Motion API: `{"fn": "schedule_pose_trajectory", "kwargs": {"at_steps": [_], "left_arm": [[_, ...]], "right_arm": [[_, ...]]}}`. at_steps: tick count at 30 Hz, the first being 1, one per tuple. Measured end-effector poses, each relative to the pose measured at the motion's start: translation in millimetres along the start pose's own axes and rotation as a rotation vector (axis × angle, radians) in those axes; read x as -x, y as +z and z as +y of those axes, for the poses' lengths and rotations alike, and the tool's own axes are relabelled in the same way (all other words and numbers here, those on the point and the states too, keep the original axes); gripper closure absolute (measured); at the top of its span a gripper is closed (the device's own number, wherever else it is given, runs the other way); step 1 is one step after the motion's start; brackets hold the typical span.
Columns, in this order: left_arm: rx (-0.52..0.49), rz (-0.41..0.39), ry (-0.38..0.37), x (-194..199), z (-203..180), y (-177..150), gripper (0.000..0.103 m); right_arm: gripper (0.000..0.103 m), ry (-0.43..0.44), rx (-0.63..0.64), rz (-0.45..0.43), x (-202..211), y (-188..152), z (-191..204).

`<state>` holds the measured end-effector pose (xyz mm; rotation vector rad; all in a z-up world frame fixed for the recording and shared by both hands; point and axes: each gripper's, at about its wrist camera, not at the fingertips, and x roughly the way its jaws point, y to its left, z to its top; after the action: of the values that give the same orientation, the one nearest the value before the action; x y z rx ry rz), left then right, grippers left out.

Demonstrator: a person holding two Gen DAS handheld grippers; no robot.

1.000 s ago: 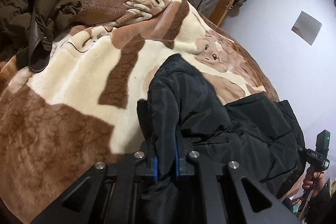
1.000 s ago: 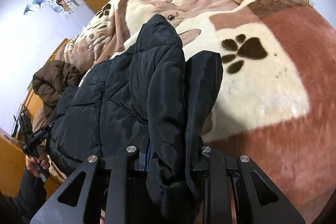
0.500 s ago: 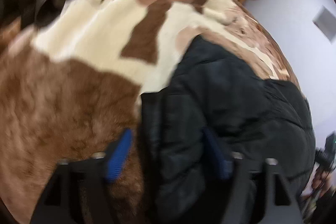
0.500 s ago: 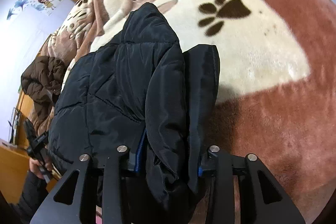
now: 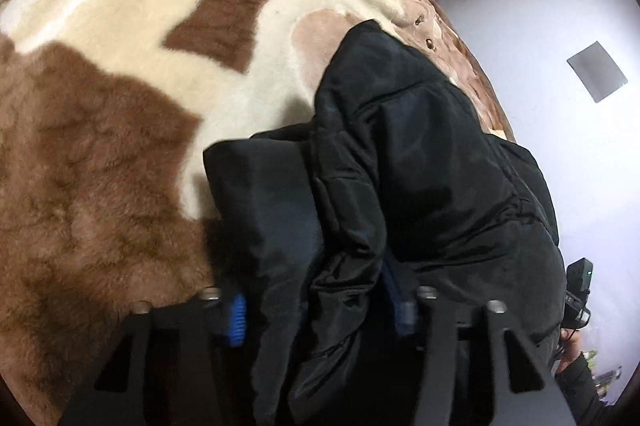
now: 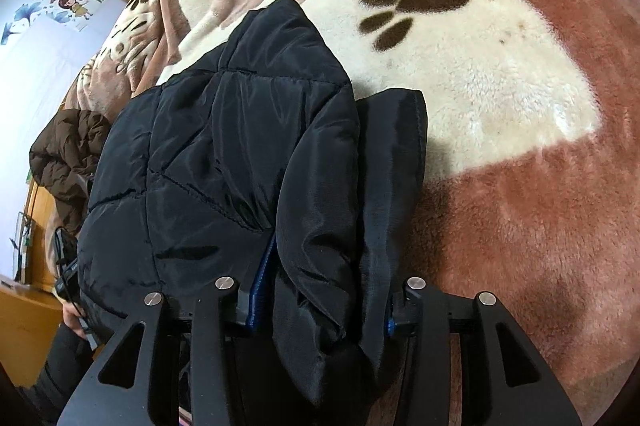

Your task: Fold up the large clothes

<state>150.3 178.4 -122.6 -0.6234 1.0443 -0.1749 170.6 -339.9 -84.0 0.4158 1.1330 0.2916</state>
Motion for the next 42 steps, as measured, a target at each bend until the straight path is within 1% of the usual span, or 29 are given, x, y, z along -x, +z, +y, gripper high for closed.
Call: {"fn": "schedule_pose_trajectory", "kwargs": {"at_steps": [1,2,4,6,8,11,15,19,22,26,28,30,32,33,34,35,36,37,40,42], "left_arm": [[-0.017,-0.013,0.020,4.0,-6.0,0.3,0.069],[-0.036,-0.031,0.043,10.2,-13.4,0.0,0.071],[-0.060,-0.061,0.064,26.1,-21.8,-3.6,0.077],[-0.073,-0.098,0.066,42.9,-31.1,-1.5,0.079],[-0.088,-0.137,0.050,60.6,-38.9,2.6,0.079],[-0.129,-0.197,0.038,84.8,-60.7,16.3,0.080],[-0.163,-0.258,0.029,107.0,-79.7,43.6,0.079],[-0.181,-0.289,0.034,105.2,-97.0,80.5,0.079],[-0.177,-0.300,0.039,100.7,-98.7,107.0,0.079],[-0.175,-0.302,0.065,91.9,-85.6,134.7,0.079],[-0.167,-0.303,0.084,82.9,-73.1,146.6,0.078],[-0.160,-0.285,0.118,67.9,-58.1,153.5,0.078],[-0.148,-0.245,0.154,45.1,-42.3,156.0,0.076],[-0.142,-0.206,0.193,28.4,-32.5,155.7,0.074],[-0.128,-0.174,0.232,14.7,-23.6,153.7,0.072],[-0.113,-0.151,0.257,4.1,-14.9,150.8,0.070],[-0.087,-0.136,0.264,-4.6,-4.5,147.1,0.064],[-0.064,-0.135,0.262,-7.5,1.8,144.2,0.059],[-0.045,-0.163,0.248,-0.2,9.5,138.1,0.051],[-0.030,-0.169,0.246,9.7,12.3,136.7,0.051]], "right_arm": [[0.069,0.002,0.002,-0.004,1.9,0.3,2.4],[0.072,0.004,0.006,-0.015,6.8,0.5,5.5],[0.076,0.006,0.025,-0.040,17.1,1.2,11.2],[0.078,0.021,0.040,-0.069,29.3,3.3,18.0],[0.079,0.038,0.064,-0.102,43.9,7.5,27.7],[0.079,0.058,0.091,-0.137,56.9,17.5,40.0],[0.079,0.095,0.097,-0.197,67.6,42.4,52.5],[0.079,0.096,0.110,-0.227,63.1,75.5,66.8],[0.079,0.098,0.112,-0.238,51.5,95.2,76.7],[0.079,0.118,0.105,-0.239,23.5,116.1,85.0],[0.079,0.125,0.102,-0.231,5.5,122.7,86.6],[0.077,0.116,0.086,-0.201,-19.5,127.5,83.0],[0.074,0.090,0.043,-0.148,-49.6,128.6,73.9],[0.069,0.065,0.020,-0.115,-65.4,127.0,66.9],[0.060,0.049,-0.017,-0.087,-78.3,124.1,57.5],[0.055,0.053,-0.049,-0.076,-84.1,121.6,50.0],[0.048,0.076,-0.086,-0.078,-86.2,118.3,41.5],[0.044,0.092,-0.101,-0.084,-84.5,115.4,37.3],[0.042,0.068,-0.064,-0.086,-71.7,112.4,40.7],[0.042,0.047,-0.034,-0.105,-56.2,111.8,47.1]]}}
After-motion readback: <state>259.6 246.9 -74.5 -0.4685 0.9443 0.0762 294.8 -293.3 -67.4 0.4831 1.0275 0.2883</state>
